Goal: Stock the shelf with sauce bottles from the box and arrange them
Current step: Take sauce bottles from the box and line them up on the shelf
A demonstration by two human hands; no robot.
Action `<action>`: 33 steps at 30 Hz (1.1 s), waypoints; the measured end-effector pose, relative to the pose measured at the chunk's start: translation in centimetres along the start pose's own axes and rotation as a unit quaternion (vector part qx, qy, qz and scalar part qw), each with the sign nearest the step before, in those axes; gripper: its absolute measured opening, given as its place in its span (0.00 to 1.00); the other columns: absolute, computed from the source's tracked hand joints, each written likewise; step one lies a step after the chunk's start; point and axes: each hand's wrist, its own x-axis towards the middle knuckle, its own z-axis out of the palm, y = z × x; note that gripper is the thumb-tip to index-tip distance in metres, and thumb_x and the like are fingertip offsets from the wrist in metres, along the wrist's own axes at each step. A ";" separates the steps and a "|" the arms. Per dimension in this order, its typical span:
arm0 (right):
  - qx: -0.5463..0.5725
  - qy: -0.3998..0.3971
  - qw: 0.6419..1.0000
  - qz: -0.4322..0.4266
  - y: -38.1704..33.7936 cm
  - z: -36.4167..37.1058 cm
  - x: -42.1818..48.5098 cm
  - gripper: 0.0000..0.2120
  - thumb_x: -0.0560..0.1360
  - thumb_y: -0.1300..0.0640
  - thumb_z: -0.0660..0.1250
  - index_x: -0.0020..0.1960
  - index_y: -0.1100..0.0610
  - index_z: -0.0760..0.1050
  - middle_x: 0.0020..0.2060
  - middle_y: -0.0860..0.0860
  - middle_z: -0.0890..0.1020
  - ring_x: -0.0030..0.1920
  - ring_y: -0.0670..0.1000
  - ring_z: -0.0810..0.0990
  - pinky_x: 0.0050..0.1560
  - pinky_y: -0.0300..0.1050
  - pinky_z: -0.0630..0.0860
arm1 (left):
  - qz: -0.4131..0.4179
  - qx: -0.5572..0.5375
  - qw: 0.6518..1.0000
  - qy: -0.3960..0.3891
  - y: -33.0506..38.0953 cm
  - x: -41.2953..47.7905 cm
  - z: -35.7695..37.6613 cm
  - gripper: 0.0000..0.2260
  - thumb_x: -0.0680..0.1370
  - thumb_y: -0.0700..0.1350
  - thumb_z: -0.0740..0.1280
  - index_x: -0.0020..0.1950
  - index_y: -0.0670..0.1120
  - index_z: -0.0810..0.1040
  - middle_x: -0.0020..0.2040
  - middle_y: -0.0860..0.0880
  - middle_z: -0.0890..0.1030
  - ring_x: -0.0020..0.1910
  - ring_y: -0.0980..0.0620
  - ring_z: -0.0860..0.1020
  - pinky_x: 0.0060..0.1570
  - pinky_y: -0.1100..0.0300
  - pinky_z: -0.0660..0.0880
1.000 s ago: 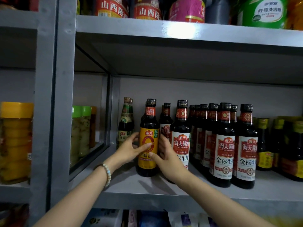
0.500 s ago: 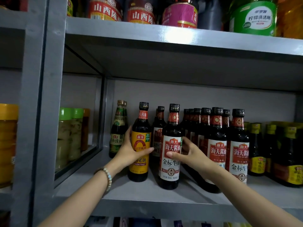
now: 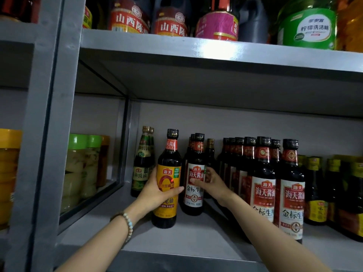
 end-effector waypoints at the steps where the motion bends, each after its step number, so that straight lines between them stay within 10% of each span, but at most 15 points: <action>1: 0.003 0.003 1.000 -0.001 0.3 0.0 0.4 0.35 0.71 0.60 0.73 0.72 0.57 0.60 0.64 0.54 0.74 0.57 0.49 0.76 0.48 0.36 0.75 | -0.001 0.001 1.000 0.002 0.0 0.0 0.0 0.40 0.65 0.50 0.77 0.70 0.55 0.58 0.58 0.56 0.73 0.56 0.56 0.74 0.53 0.59 0.70; 23: 0.025 0.026 0.999 -0.029 2.0 0.9 1.4 0.31 0.72 0.57 0.73 0.71 0.54 0.64 0.61 0.51 0.76 0.56 0.47 0.76 0.45 0.34 0.74 | -0.016 0.008 1.000 0.008 0.0 -0.2 0.2 0.40 0.66 0.51 0.76 0.72 0.55 0.57 0.63 0.52 0.73 0.58 0.53 0.73 0.55 0.56 0.70; 33: 0.016 0.045 0.999 -0.022 2.3 1.5 0.8 0.31 0.71 0.54 0.73 0.70 0.50 0.64 0.64 0.53 0.76 0.64 0.53 0.76 0.65 0.58 0.72 | -0.015 0.005 1.000 0.007 -0.1 -0.3 0.1 0.41 0.66 0.52 0.76 0.72 0.53 0.58 0.65 0.51 0.73 0.61 0.52 0.73 0.56 0.55 0.71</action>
